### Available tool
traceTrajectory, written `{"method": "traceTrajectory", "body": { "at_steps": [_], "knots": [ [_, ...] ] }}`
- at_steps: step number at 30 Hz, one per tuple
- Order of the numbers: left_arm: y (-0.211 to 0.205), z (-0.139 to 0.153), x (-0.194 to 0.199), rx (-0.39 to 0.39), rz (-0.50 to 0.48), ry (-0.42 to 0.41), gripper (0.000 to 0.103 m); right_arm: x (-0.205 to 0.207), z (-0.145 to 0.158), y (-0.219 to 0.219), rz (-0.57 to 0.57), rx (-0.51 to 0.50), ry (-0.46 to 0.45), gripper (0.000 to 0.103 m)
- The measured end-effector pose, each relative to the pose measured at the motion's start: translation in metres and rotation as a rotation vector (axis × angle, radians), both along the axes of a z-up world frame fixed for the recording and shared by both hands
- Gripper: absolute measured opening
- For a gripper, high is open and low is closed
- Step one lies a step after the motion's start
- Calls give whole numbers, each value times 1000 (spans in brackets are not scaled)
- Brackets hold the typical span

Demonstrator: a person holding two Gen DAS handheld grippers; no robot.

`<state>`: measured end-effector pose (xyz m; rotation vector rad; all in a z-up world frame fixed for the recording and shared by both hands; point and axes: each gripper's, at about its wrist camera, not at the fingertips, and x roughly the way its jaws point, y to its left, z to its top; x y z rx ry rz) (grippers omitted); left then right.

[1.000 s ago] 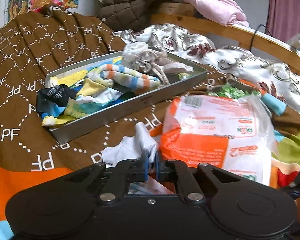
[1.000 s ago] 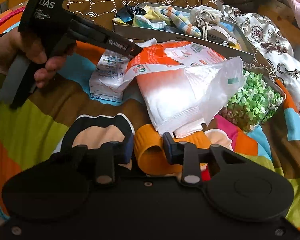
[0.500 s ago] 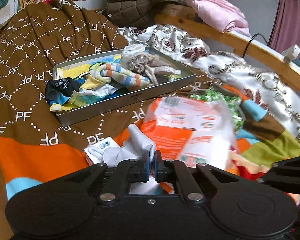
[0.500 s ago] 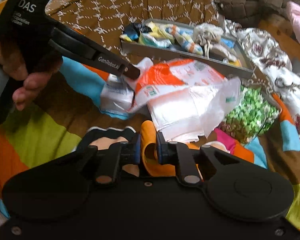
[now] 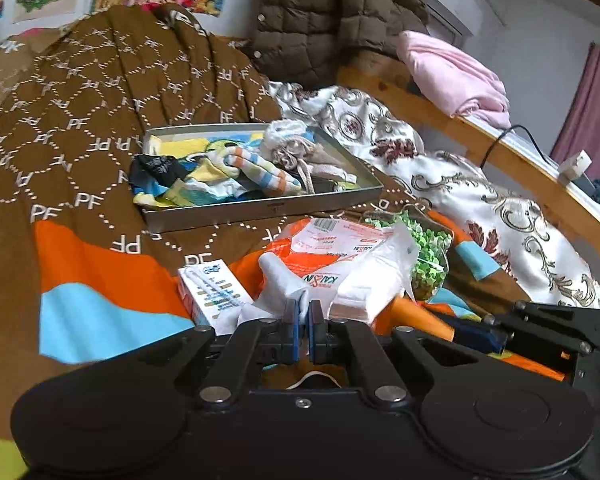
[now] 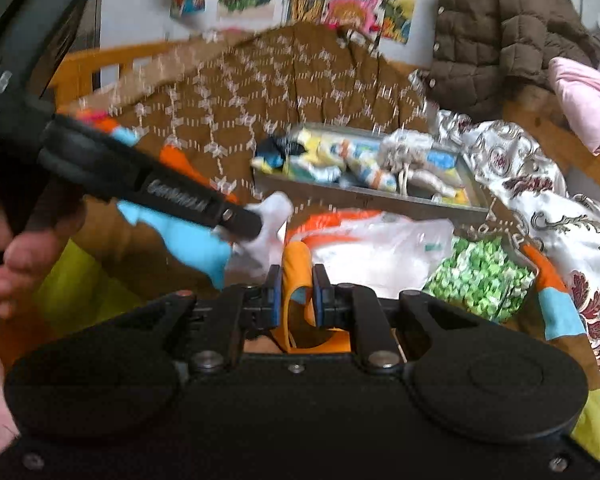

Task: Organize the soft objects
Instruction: 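Carry the white cloth and orange strap over the tin tray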

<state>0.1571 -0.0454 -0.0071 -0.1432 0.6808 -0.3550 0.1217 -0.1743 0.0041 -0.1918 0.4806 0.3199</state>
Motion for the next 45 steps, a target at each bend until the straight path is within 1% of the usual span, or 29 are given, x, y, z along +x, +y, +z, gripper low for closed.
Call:
{"method": "traceTrajectory", "body": {
  "at_steps": [7,10,16,21,27,32,34,36,38,41,45],
  "knots": [
    [0,14,-20,-6,25,-14,3,-12,16,-22,16,130,-83,9],
    [2,21,-30,-12,32,-30,3,-14,17,-25,12,149,-117,9],
    [8,26,-46,-29,44,-48,3,-31,20,-37,2,175,-188,9],
    [13,27,-54,-39,47,-67,3,-44,19,-33,5,176,-198,9],
    [17,23,-53,-56,54,-73,4,-44,19,-33,18,208,-201,9],
    [21,23,-38,-52,63,-80,4,-41,19,-30,35,208,-202,9],
    [24,26,-26,-50,68,-95,4,-31,20,-23,40,208,-201,9],
    [28,30,-13,-65,75,-109,4,-22,23,-20,50,209,-202,9],
    [31,34,3,-76,78,-123,4,-12,27,-17,56,216,-202,9],
    [33,38,28,-72,79,-158,4,9,30,-13,68,219,-196,9],
    [43,39,65,-101,85,-193,4,42,35,-4,83,197,-183,9]
  ]
}}
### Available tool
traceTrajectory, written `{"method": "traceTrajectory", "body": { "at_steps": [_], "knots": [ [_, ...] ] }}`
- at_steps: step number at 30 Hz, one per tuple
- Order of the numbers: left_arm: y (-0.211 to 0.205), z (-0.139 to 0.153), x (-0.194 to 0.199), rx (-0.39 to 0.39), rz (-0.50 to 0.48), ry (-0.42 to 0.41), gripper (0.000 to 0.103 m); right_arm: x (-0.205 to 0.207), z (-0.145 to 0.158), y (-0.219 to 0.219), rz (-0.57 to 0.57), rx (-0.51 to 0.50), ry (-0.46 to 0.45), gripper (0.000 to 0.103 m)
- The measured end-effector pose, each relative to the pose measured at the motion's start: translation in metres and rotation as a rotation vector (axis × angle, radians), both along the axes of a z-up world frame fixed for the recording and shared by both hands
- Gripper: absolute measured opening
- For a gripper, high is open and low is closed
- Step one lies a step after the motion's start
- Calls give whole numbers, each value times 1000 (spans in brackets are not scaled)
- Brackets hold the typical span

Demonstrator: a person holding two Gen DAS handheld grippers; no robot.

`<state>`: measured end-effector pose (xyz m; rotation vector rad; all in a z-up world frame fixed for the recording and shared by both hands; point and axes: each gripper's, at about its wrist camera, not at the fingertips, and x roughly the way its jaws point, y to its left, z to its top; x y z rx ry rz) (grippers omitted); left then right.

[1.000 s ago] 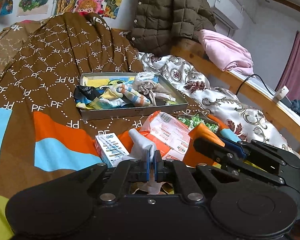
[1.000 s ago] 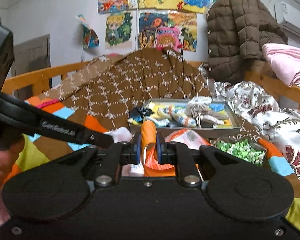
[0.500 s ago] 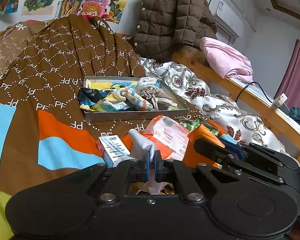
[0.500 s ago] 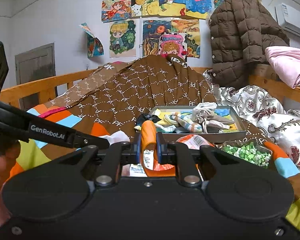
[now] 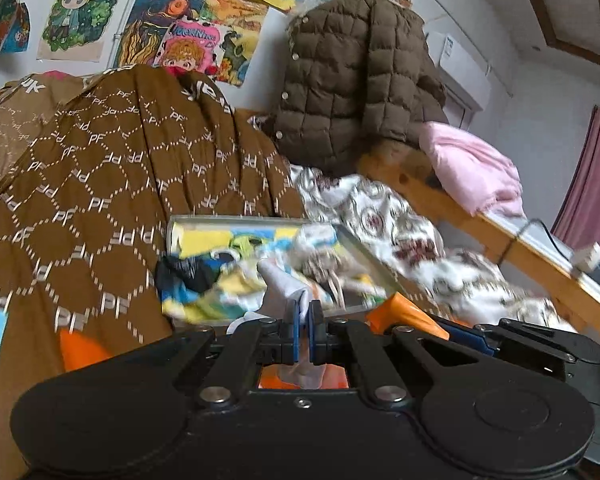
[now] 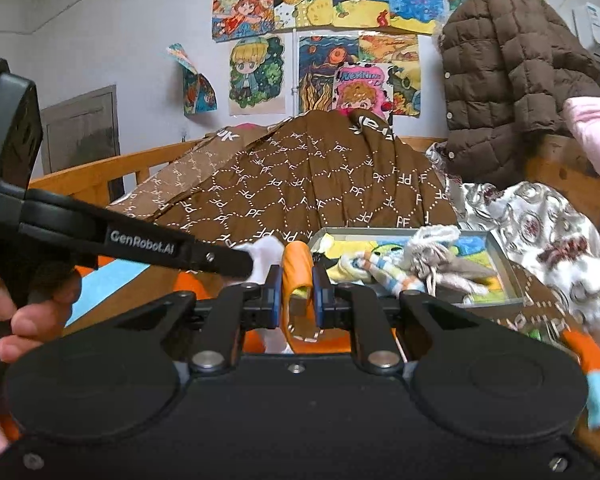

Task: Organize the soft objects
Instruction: 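Carry the white cloth and orange strap over the tin tray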

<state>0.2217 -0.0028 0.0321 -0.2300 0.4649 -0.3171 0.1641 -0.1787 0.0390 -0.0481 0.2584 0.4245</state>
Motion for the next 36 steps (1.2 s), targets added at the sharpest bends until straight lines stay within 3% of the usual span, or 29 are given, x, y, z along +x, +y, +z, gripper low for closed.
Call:
{"method": "traceTrajectory", "body": {
  "at_steps": [12,22,29,36],
  "knots": [
    [28,-26,98,-111,15,-89,4,103,20,27,-31,-69,46,9],
    [59,-83,148,-252,-2,-13,4,186,14,75,-69,-123,86,10],
    [75,-113,179,-373,-21,27,4,234,-4,93,-133,-28,188,10],
    [77,-128,192,-342,10,57,4,268,-34,90,-194,65,298,10]
  ]
}}
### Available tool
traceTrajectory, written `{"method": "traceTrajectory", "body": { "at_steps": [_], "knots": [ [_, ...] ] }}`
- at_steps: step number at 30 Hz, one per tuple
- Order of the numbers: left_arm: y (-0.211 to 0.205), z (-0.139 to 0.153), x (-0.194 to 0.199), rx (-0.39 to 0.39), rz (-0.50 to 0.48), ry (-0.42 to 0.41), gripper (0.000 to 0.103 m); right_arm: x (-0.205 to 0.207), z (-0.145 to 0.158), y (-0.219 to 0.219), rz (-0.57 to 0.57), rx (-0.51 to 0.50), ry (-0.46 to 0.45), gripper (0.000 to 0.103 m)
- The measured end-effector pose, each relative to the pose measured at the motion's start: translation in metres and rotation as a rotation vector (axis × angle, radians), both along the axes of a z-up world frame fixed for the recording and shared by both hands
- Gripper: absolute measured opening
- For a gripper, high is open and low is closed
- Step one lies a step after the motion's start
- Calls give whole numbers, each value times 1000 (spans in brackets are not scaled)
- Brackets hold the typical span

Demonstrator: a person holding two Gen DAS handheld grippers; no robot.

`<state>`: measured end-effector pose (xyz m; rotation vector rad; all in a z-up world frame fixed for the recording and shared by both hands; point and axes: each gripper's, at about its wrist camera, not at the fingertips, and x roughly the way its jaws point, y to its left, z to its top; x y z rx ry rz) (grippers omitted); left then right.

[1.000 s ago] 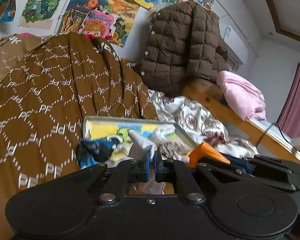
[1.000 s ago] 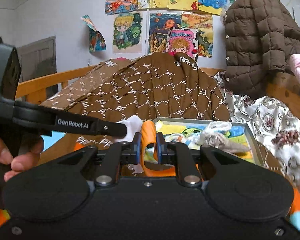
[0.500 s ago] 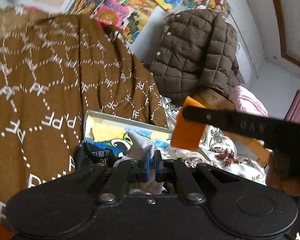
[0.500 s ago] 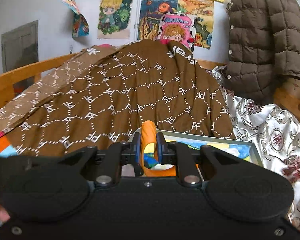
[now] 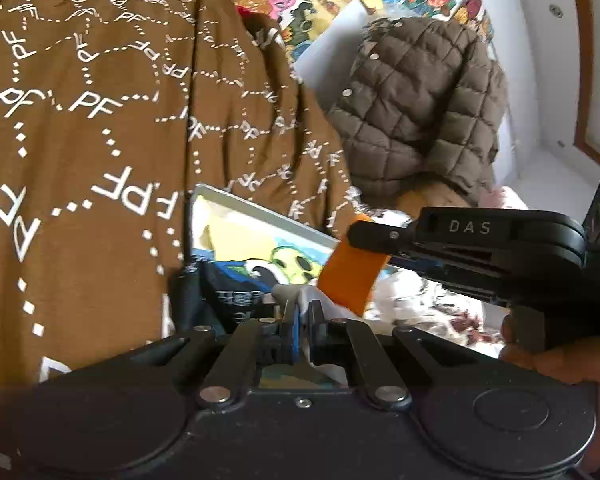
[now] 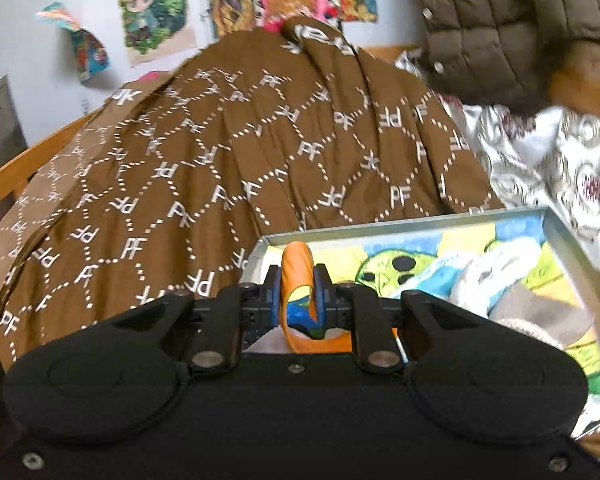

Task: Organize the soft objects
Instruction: 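Carry the white cloth and orange strap over the tin tray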

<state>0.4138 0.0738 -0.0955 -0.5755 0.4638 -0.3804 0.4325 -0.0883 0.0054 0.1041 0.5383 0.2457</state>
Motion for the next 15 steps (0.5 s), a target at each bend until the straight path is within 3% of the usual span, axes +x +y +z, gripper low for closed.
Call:
{"method": "traceTrajectory", "body": {
  "at_steps": [8,15],
  "knots": [
    [-8,-4,4,127,32,29,5,6,-19,-18,-90,13,45,12],
    [-11,-3,4,159,40,27,14,5,-26,-34,-114,17,76,17]
  ]
}}
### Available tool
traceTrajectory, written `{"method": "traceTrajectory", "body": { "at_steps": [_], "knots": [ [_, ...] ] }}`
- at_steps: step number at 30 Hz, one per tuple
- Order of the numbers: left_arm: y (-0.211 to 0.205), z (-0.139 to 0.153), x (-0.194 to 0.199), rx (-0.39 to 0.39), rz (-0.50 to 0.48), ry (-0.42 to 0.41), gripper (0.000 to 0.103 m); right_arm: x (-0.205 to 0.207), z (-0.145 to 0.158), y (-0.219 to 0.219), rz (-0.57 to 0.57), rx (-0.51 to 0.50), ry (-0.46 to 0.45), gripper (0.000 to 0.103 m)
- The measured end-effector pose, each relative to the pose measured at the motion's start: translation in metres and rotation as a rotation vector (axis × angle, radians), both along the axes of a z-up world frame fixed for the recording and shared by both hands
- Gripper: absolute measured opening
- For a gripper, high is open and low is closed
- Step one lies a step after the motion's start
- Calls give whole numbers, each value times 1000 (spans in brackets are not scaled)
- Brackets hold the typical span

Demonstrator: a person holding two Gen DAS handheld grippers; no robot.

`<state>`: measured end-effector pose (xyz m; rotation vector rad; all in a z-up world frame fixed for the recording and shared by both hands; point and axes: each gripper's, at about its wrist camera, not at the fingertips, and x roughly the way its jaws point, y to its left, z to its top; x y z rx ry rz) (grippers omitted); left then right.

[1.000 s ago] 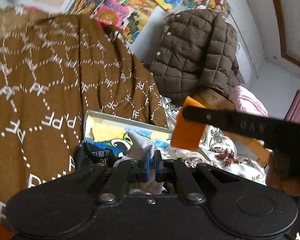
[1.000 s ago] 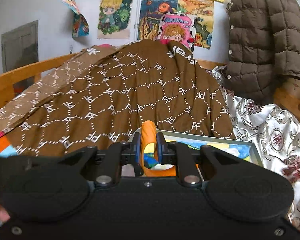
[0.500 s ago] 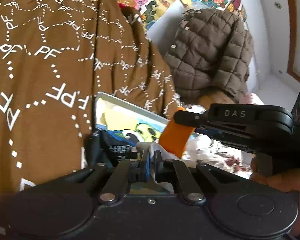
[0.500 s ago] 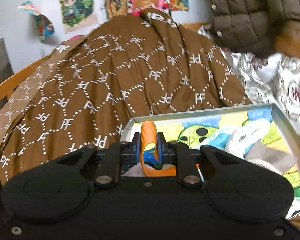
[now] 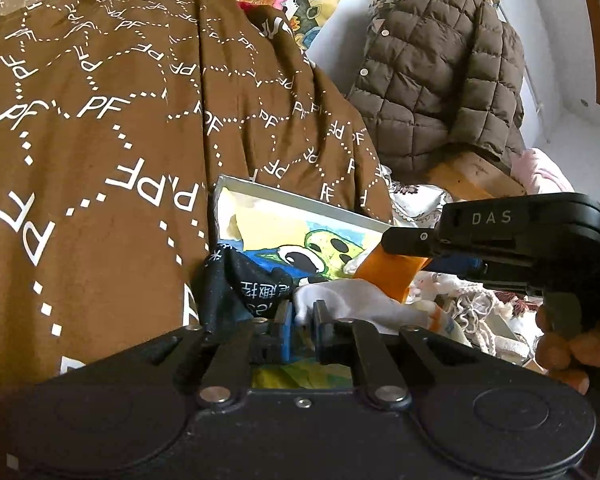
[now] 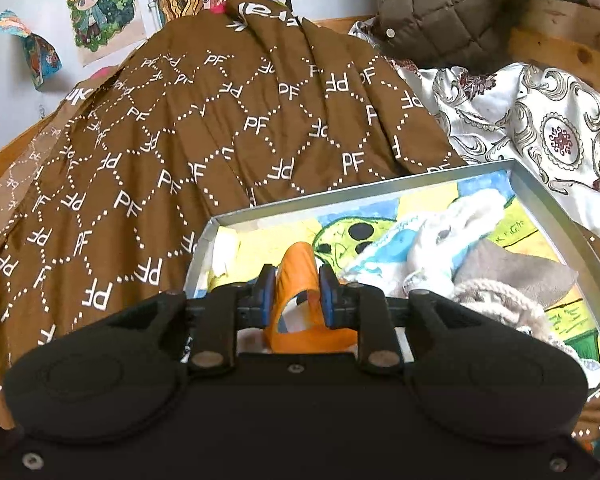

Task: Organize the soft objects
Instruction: 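Carry the white cloth and orange strap over the tin tray, then open both tools to drop the white cloth and orange strap into the tray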

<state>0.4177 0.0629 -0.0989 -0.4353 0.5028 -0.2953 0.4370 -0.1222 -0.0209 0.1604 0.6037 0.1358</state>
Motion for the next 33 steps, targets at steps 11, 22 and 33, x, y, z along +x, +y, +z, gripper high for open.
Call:
{"method": "traceTrajectory", "body": {
  "at_steps": [11,22,33],
  "knots": [
    [5,4,-4,-20,48,-20,38,-7,5,6,21,14,11,31],
    [8,14,-13,-39,82,-56,54,-9,20,6,30,49,13,58],
    [3,42,-40,4,108,-82,69,-56,58,-17,21,78,-66,80]
  ]
}}
